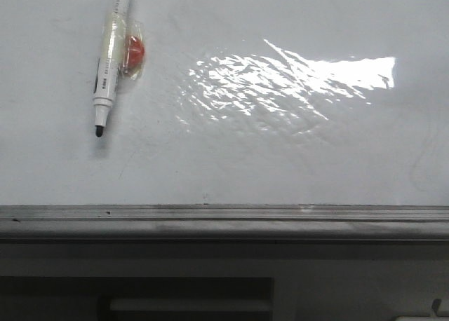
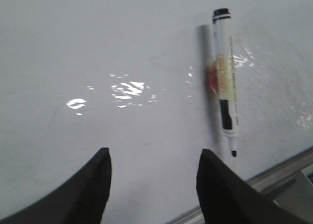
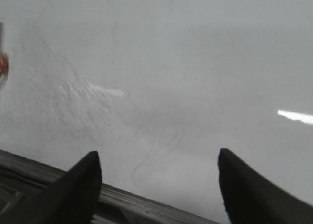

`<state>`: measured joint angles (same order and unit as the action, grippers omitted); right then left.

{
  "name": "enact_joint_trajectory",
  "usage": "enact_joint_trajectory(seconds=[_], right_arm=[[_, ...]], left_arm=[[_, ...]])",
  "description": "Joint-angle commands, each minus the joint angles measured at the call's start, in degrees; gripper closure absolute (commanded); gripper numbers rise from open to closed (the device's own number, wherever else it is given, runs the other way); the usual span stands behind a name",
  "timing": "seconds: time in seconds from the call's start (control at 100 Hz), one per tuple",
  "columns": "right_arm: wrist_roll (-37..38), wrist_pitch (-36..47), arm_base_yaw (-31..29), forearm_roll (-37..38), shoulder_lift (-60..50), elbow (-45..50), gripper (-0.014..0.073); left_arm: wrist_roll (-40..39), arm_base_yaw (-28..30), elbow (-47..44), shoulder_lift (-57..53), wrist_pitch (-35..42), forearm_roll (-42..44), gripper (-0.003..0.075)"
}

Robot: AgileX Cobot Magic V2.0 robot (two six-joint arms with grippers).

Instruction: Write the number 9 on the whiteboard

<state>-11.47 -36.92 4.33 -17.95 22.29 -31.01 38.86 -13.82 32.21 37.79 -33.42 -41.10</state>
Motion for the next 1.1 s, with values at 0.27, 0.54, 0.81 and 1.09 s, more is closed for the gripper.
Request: enact_joint_trajectory(seconds=[0.27, 0.54, 0.81, 1.09], right_arm=[[-0.75, 2.85, 2.53, 0.23, 1.72, -2.52, 0.0103], [-0.65, 2.85, 2.53, 0.23, 1.72, -2.52, 0.0103], [-0.65, 2.85, 2.55, -0.18, 1.72, -2.52, 0.0103], [-0.76, 2.85, 4.73, -0.54, 1.72, -2.52, 0.0103]], left_arm=[[1.34, -21.23, 2.44, 15.64, 19.89, -14.49, 0.0372], [1.34, -28.64, 2.44, 23.30, 32.05, -16.19, 0.0372], [1.24, -28.77, 2.44, 25.55, 35.90, -16.19, 0.0563], [1.24, -28.77, 2.48, 25.92, 33.42, -16.07, 0.0740]])
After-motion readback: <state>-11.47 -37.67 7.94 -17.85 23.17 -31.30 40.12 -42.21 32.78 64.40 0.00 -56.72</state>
